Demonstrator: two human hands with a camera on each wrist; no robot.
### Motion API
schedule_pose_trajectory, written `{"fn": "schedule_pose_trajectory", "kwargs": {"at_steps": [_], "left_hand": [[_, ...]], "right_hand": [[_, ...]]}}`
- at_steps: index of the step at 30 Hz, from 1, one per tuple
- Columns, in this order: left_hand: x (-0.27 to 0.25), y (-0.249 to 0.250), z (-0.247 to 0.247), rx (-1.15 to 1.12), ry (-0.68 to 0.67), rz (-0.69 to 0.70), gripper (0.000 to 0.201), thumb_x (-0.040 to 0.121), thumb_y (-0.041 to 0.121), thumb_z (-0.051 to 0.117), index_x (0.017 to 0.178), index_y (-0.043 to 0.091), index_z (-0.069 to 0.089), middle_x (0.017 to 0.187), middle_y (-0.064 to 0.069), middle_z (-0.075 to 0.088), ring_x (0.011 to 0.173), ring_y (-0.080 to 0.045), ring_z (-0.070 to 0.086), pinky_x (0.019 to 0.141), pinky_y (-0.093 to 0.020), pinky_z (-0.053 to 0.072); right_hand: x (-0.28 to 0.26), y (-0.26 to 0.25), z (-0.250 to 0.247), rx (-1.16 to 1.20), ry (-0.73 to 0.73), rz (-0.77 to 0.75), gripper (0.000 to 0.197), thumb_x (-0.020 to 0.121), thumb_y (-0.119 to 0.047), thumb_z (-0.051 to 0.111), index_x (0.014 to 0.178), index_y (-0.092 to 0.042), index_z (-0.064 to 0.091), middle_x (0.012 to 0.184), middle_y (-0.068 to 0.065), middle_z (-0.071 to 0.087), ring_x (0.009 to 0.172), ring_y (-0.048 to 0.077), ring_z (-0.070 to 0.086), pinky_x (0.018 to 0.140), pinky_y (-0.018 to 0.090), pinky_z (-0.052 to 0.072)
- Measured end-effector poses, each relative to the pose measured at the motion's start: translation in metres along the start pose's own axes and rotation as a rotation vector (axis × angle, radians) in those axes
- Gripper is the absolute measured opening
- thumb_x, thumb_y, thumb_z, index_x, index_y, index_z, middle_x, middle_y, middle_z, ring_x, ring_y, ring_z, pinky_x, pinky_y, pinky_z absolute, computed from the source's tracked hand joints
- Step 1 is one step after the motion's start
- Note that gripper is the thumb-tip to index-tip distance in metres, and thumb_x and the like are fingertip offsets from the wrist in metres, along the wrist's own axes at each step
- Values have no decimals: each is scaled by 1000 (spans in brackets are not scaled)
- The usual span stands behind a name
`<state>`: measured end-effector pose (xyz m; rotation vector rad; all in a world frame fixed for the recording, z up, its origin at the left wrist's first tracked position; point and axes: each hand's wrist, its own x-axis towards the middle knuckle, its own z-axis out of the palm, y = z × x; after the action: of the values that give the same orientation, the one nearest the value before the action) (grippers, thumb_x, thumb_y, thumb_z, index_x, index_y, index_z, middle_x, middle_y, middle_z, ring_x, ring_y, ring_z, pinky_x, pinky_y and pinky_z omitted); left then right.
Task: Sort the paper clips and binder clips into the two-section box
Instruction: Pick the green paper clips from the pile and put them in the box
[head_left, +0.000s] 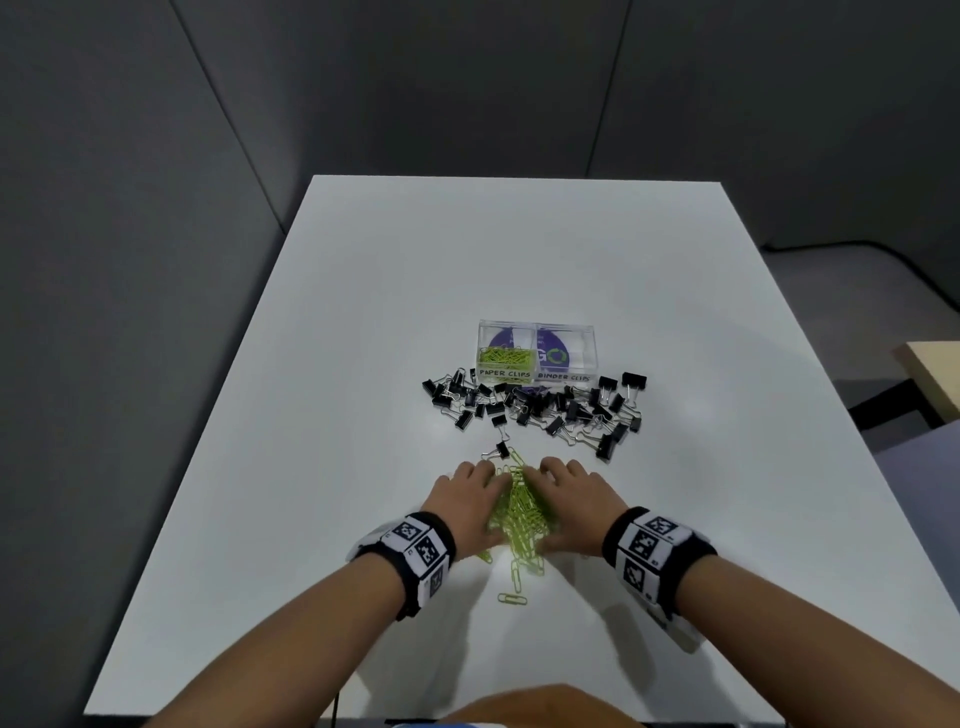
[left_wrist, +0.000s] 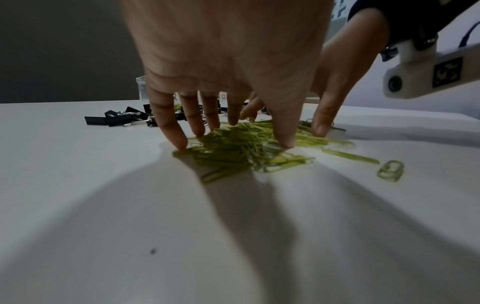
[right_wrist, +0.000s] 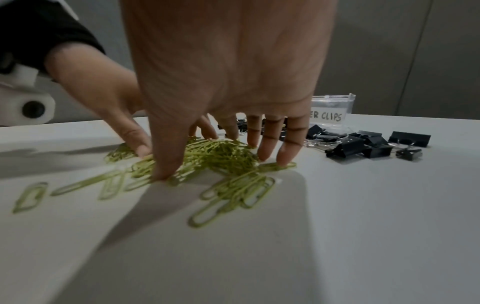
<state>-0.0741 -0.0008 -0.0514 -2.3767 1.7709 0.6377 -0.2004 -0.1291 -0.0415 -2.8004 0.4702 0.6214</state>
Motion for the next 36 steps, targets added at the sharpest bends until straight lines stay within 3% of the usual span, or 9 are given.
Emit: {"fn": "schedule_pose_trajectory", "kwargs": {"at_steps": [4, 8, 11, 16, 20, 22, 26, 31, 36], "left_hand": [[6, 3, -9, -35, 33, 22, 74, 84, 51, 55, 144, 22, 22, 146, -6, 29, 129, -25, 35, 99, -40, 43], [12, 9, -10, -3, -14, 55, 81, 78, 55, 59, 143, 21, 24, 143, -6, 31, 129, -26, 34, 98, -42, 43], [17, 14, -13, -65, -5, 12, 63, 82, 44, 61, 134, 17, 36, 136, -8, 36, 124, -26, 37, 94, -41, 47], [23, 9, -17, -102, 9, 28, 41, 90, 33, 54, 125, 14, 44, 133, -8, 38, 119, -25, 40, 89, -37, 48], [25, 4, -18, -135, -55, 76, 59, 81, 36, 63, 131, 18, 38, 132, -5, 37, 120, -23, 39, 91, -35, 45], [27, 3, -18, -123, -77, 85, 60, 80, 32, 65, 131, 17, 38, 131, -6, 38, 119, -24, 40, 91, -36, 45], [30, 1, -18, -146, -67, 88, 44, 87, 25, 61, 126, 12, 45, 129, -10, 40, 116, -26, 44, 94, -37, 45], [31, -1, -15, -150, -38, 84, 29, 93, 18, 52, 120, 8, 50, 128, -10, 42, 113, -26, 46, 93, -37, 45], [32, -1, -16, -186, -42, 77, 28, 95, 11, 46, 123, 10, 50, 126, -10, 46, 113, -28, 50, 93, -36, 43]], "right_hand": [[4, 1, -3, 90, 27, 1, 64, 78, -41, 64, 131, -18, 37, 128, 6, 42, 111, 22, 43, 88, 33, 45], [3, 3, -3, 68, 9, 6, 75, 72, -50, 66, 132, -18, 34, 127, 5, 41, 112, 22, 42, 89, 36, 46], [3, 3, -3, 100, 20, 44, 65, 76, -40, 67, 128, -15, 37, 127, 6, 40, 113, 23, 42, 88, 35, 46], [4, 6, -3, 135, 69, 22, 32, 88, -24, 51, 117, -10, 44, 123, 9, 42, 108, 25, 44, 82, 36, 48], [5, 8, -1, 166, 34, 13, 52, 79, -42, 60, 118, -14, 43, 118, 5, 41, 106, 23, 43, 80, 33, 45], [7, 8, -2, 147, 10, 21, 55, 76, -39, 66, 118, -12, 42, 119, 6, 40, 106, 23, 42, 80, 34, 45], [11, 10, -3, 202, 43, 34, 36, 82, -23, 63, 112, -10, 47, 119, 8, 43, 101, 24, 48, 83, 35, 49], [13, 13, -5, 183, 36, -7, 27, 87, -20, 58, 110, -8, 49, 116, 9, 46, 97, 26, 51, 82, 38, 48], [13, 9, -2, 66, 49, -84, 21, 94, -18, 44, 111, -6, 47, 113, 12, 48, 92, 29, 53, 69, 35, 42]]}}
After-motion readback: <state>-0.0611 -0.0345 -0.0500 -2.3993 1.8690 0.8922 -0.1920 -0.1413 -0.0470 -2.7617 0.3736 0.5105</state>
